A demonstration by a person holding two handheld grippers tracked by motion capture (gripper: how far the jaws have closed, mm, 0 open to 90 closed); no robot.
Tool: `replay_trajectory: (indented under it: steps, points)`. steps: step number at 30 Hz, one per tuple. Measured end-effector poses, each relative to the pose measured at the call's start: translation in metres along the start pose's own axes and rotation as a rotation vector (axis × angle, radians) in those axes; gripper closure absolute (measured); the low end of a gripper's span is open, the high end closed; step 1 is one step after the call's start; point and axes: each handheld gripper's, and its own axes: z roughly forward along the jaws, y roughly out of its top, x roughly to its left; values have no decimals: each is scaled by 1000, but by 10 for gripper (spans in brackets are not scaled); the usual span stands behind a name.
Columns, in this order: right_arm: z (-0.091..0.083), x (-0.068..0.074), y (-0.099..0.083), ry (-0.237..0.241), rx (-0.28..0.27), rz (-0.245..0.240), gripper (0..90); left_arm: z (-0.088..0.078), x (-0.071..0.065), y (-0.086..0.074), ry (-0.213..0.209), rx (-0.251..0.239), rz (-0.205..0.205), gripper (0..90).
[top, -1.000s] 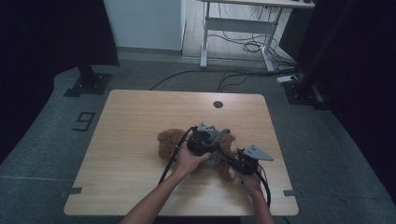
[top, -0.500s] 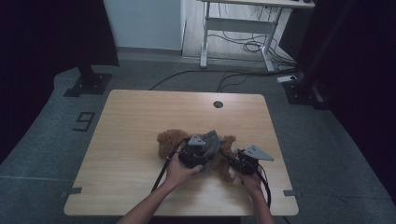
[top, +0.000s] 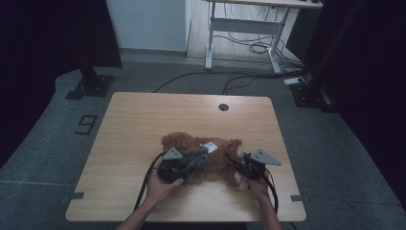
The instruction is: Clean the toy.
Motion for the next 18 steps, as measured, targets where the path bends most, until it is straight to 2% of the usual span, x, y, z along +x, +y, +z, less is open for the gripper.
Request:
replay_trajectory:
  steps: [2, 4, 5, 7, 8, 12, 13, 14, 15, 18]
  points:
    - [0, 0, 0, 1, -2, -2, 630, -7, 3, -5, 1, -12, -9, 781]
    - [0, -1, 0, 3, -4, -5, 631, -23, 4, 0, 11, -66, -13, 779]
    - [0, -1, 0, 3, -4, -5, 631, -23, 4, 0, 11, -66, -13, 779]
    - [0, -1, -1, 3, -8, -2, 631, -41, 5, 18, 43, -131, -3, 778]
    - [0, -1, -1, 2, -9, -1, 631, -41, 5, 18, 43, -131, -3, 778]
    - [0, -1, -1, 3, -7, -1, 631, -56, 14, 48, 89, -191, -7, 776]
    - [0, -1, -1, 3, -8, 1, 631, -59, 23, 62, 115, -209, -22, 776]
    - [0, -1, -1, 3, -8, 1, 631, -59, 23, 62, 115, -209, -22, 776]
    - [0, -2, -1, 3, -10, 0, 631, -56, 29, 70, 142, -219, -42, 776]
    - [1, -2, -1, 4, -8, 6, 631, -44, 37, 81, 181, -167, -30, 774]
